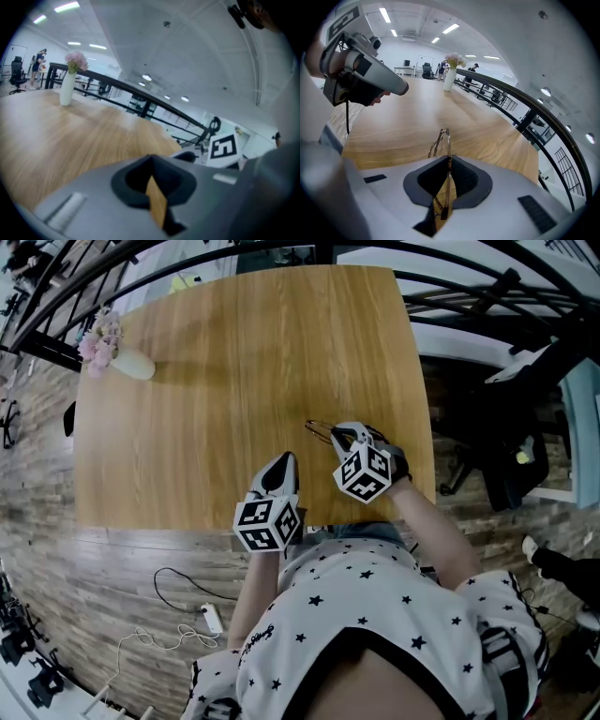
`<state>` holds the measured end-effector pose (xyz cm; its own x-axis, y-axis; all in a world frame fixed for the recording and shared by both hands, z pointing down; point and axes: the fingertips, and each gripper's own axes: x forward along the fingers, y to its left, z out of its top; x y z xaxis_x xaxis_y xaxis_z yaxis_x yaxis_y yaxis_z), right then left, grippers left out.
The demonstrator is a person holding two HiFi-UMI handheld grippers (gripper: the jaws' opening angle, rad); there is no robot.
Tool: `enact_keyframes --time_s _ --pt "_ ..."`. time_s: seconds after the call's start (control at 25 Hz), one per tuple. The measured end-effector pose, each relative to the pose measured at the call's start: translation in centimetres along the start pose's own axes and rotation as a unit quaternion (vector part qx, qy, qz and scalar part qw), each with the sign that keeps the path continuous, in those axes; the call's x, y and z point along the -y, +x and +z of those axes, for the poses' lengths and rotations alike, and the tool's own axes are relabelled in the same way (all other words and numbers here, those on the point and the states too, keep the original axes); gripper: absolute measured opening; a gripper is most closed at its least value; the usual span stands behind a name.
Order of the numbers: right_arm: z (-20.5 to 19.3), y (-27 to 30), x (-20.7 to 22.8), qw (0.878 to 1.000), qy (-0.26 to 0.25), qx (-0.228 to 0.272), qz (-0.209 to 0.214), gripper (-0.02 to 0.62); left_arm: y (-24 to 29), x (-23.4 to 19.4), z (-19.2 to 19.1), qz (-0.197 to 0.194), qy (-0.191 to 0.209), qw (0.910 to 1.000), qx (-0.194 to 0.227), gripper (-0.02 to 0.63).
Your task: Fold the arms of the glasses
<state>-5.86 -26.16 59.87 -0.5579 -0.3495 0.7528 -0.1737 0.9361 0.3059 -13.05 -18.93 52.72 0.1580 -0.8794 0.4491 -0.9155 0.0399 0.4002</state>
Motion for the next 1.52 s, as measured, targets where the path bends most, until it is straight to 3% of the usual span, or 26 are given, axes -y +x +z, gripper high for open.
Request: enact_keyframes --time_s 0.6,0.96,1.52 --pt "-0.2 0.4 -2.2 0.999 -0.033 -0.015 0.007 0.032 -0.8 -0.3 -0.5 0.001 -0.003 1.0000 -0.003 0.006" --pt "-0.6 0.5 -3.6 0.999 -0.034 -0.026 0.018 0.048 -2.0 -0.3 -1.2 0.002 -0.005 1.0000 -0.007 0.006" --pt "0.1 -0.3 -3.9 1.000 -0.014 -0.021 0.000 0.048 -4.6 0.0 -1.5 -0.002 0.000 1.0000 0.004 0.006"
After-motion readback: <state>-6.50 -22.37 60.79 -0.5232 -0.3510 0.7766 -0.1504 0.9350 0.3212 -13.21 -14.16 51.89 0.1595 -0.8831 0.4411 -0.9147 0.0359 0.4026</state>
